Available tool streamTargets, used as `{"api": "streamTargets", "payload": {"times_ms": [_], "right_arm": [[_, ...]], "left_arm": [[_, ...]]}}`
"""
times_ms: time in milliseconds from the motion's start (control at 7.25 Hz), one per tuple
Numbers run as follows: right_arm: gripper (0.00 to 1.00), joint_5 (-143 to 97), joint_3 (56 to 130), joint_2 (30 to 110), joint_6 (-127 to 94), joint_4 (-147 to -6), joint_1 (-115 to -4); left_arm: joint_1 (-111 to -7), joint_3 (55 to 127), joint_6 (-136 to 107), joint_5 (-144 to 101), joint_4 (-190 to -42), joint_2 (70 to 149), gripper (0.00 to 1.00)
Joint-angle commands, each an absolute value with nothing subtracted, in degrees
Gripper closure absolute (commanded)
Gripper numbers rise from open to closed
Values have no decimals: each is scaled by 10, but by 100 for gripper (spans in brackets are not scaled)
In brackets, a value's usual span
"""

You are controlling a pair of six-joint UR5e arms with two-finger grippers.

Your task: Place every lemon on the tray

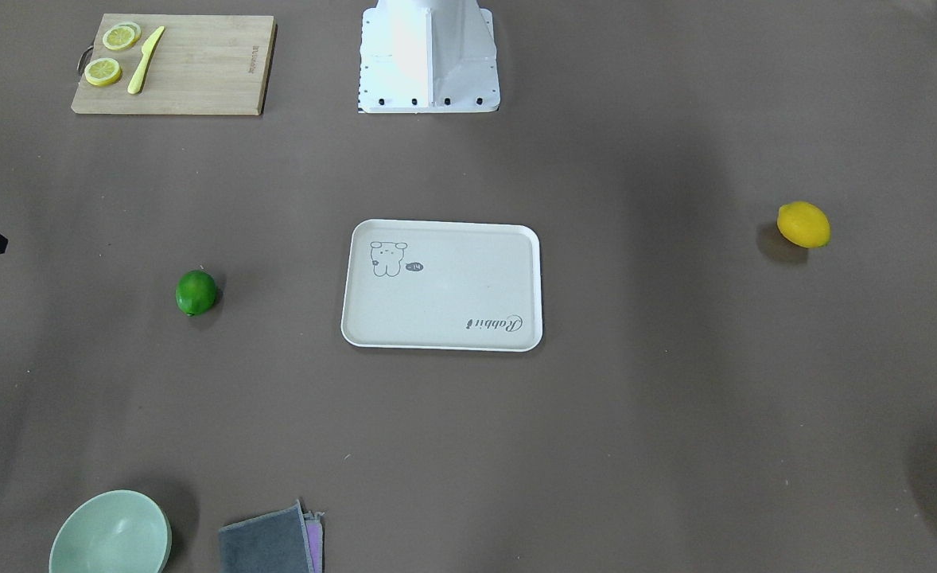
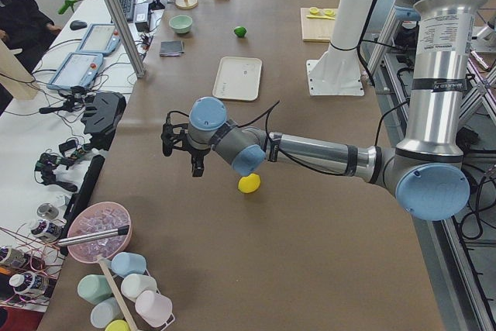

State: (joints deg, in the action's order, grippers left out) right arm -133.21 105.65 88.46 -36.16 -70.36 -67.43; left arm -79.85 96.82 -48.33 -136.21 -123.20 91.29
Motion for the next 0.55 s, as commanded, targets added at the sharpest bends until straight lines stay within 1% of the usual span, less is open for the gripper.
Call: {"api": "streamTargets", "payload": {"times_ms": [0,414], "right_arm": [[0,-1284,1056,851,-476,-675,-599],[0,-1264,1057,838,-522,-675,-572]], "left_arm": [[-719,1032,-578,-1253,-1236,866,2],[-594,1108,-722,-1116,-1240,775,3]]}}
